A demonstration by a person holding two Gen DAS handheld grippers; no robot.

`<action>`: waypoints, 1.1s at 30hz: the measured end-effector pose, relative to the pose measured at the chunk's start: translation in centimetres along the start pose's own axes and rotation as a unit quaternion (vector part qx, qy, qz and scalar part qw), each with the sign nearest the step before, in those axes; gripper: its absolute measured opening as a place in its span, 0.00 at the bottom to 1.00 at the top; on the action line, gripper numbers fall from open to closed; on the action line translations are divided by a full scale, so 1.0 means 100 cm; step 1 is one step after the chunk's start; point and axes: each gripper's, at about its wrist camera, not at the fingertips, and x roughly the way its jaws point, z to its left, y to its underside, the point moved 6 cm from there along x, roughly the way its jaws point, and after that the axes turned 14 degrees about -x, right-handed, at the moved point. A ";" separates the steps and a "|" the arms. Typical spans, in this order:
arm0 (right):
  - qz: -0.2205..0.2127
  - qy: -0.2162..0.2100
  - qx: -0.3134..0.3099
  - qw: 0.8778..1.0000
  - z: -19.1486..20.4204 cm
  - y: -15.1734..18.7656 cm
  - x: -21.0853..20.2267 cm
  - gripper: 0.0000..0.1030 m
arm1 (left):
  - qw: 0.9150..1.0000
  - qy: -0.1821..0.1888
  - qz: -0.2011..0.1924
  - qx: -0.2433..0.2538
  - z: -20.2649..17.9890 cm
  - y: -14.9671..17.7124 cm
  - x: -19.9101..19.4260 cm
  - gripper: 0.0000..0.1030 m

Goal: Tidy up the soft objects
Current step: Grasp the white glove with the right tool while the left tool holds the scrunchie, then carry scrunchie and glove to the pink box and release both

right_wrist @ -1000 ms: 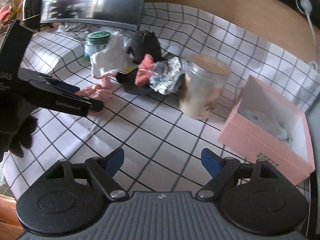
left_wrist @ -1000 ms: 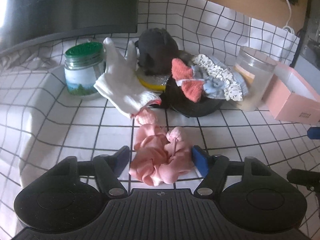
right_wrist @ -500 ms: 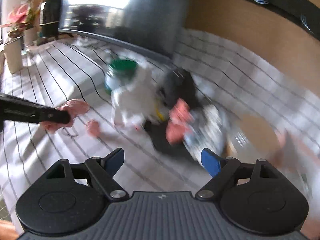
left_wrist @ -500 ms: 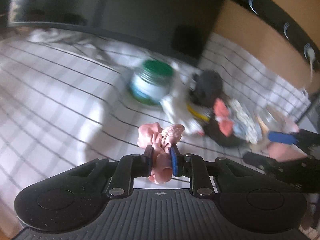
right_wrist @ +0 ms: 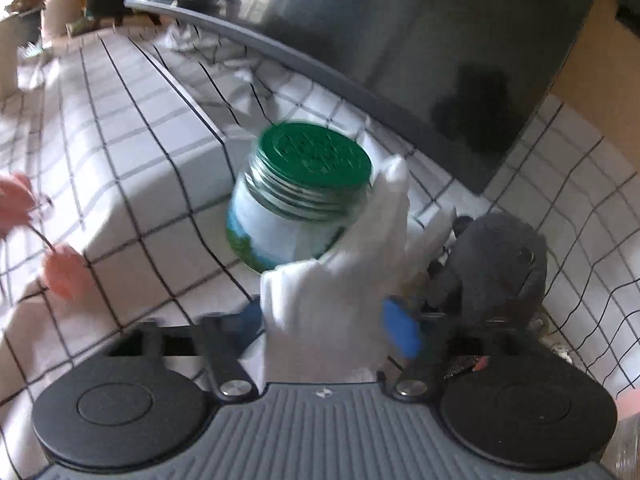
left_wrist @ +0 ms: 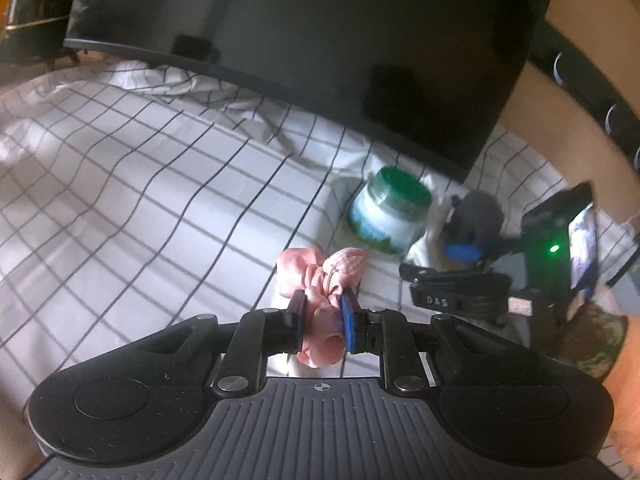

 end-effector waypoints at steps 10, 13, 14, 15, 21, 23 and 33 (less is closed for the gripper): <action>-0.054 0.006 0.045 0.998 -0.055 0.001 -0.087 0.07 | 0.998 0.039 -0.031 0.037 -0.033 -0.046 0.008 0.21; -0.086 0.015 0.062 0.994 -0.077 -0.010 -0.123 0.06 | 0.995 0.052 -0.048 0.066 -0.061 -0.067 0.013 0.21; -0.097 0.020 0.067 0.993 -0.086 -0.015 -0.136 0.06 | 0.994 0.058 -0.057 0.077 -0.072 -0.075 0.014 0.21; -0.106 0.025 0.069 0.992 -0.095 -0.021 -0.144 0.06 | 0.992 0.064 -0.064 0.087 -0.081 -0.082 0.015 0.21; -0.151 0.097 0.084 0.980 -0.161 -0.032 -0.206 0.06 | 0.979 0.096 -0.100 0.150 -0.162 -0.119 0.024 0.21; -0.159 0.126 0.094 0.975 -0.187 -0.027 -0.226 0.06 | 0.975 0.109 -0.105 0.163 -0.190 -0.125 0.026 0.21; -0.153 0.216 0.140 0.954 -0.284 0.058 -0.308 0.06 | 0.952 0.214 -0.057 0.211 -0.332 -0.071 0.048 0.21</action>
